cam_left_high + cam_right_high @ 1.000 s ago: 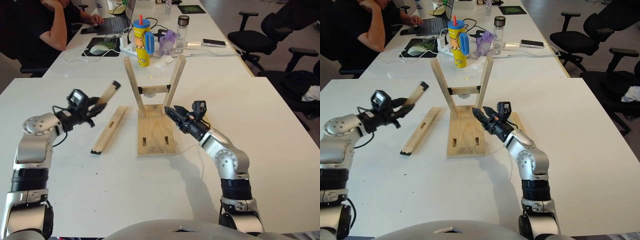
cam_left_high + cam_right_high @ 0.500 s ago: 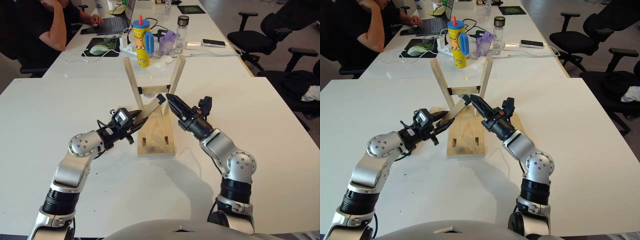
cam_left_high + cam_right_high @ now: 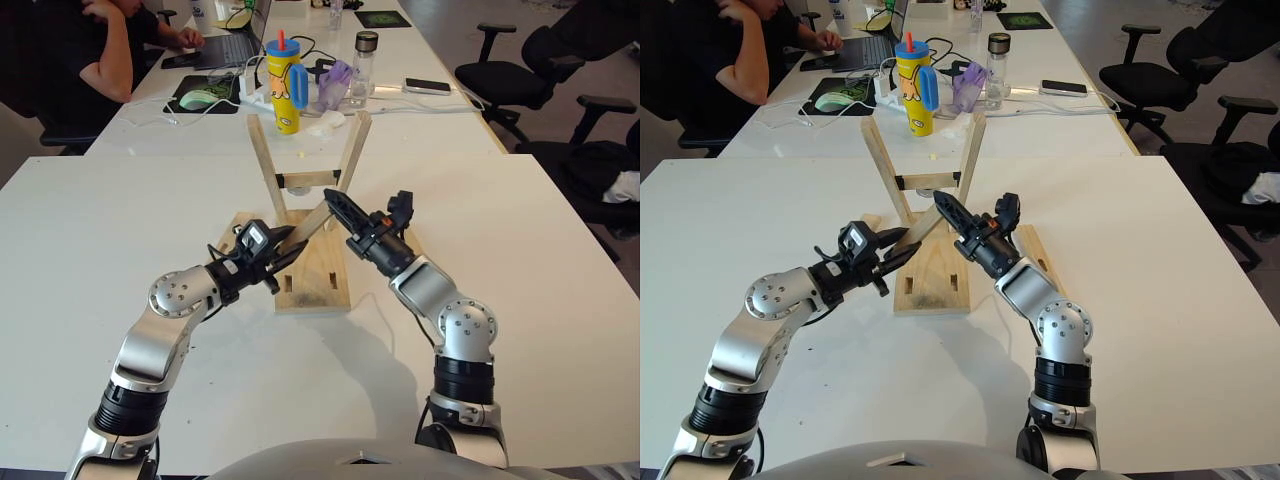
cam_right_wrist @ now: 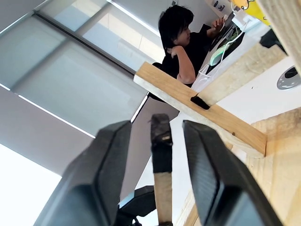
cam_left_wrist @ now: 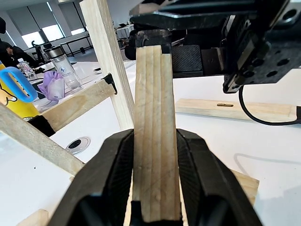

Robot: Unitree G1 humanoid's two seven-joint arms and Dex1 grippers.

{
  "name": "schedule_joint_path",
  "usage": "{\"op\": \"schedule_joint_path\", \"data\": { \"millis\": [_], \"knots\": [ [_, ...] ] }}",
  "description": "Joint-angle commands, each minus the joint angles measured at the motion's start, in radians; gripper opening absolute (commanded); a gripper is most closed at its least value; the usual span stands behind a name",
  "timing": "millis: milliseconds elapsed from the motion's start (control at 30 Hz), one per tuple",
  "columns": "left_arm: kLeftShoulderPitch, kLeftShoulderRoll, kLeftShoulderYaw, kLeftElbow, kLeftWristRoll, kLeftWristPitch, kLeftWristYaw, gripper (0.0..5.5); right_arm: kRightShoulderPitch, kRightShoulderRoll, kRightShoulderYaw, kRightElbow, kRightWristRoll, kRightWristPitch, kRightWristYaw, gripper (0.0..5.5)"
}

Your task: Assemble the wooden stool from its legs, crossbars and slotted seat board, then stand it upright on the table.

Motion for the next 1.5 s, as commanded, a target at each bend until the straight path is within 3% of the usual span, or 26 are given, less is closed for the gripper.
{"op": "schedule_joint_path", "data": {
  "millis": [33, 200, 333, 367, 567, 633, 833, 1000, 1500],
  "knots": [
    [-0.022, -0.009, -0.007, -0.027, -0.012, 0.025, 0.011, 1.3, 0.012, -0.002, 0.011, 0.001, -0.028, -0.016, -0.001, 1.25],
    [-0.016, -0.008, -0.009, -0.035, -0.016, 0.042, 0.012, 1.3, 0.025, 0.006, 0.008, -0.003, -0.04, -0.035, -0.011, 0.46],
    [-0.013, -0.013, -0.017, -0.021, 0.004, 0.06, 0.04, 1.3, 0.027, -0.003, 0.011, -0.003, -0.05, -0.042, -0.013, 0.41],
    [-0.01, -0.033, -0.001, -0.016, -0.019, 0.069, 0.05, 1.66, 0.027, -0.006, 0.009, -0.002, -0.058, -0.048, -0.013, 0.41],
    [-0.017, -0.118, 0.126, -0.049, -0.189, 0.121, 0.099, 2.41, 0.064, -0.128, 0.02, -0.024, -0.286, -0.155, 0.004, 0.41],
    [-0.024, -0.129, 0.166, -0.038, -0.235, 0.136, 0.111, 2.7, 0.1, -0.16, -0.026, -0.066, -0.296, -0.167, -0.001, 0.41],
    [-0.031, -0.113, 0.227, -0.025, -0.245, 0.113, 0.148, 2.72, 0.186, -0.36, -0.122, -0.288, -0.376, -0.172, 0.016, 0.41],
    [0.003, -0.13, 0.199, -0.036, -0.224, 0.087, 0.179, 2.72, 0.265, -0.441, -0.147, -0.34, -0.442, -0.184, 0.036, 0.41],
    [0.017, -0.129, 0.159, -0.01, -0.2, 0.041, 0.184, 2.72, 0.216, -0.426, -0.111, -0.044, -0.597, -0.367, 0.159, 0.41]
  ]
}}
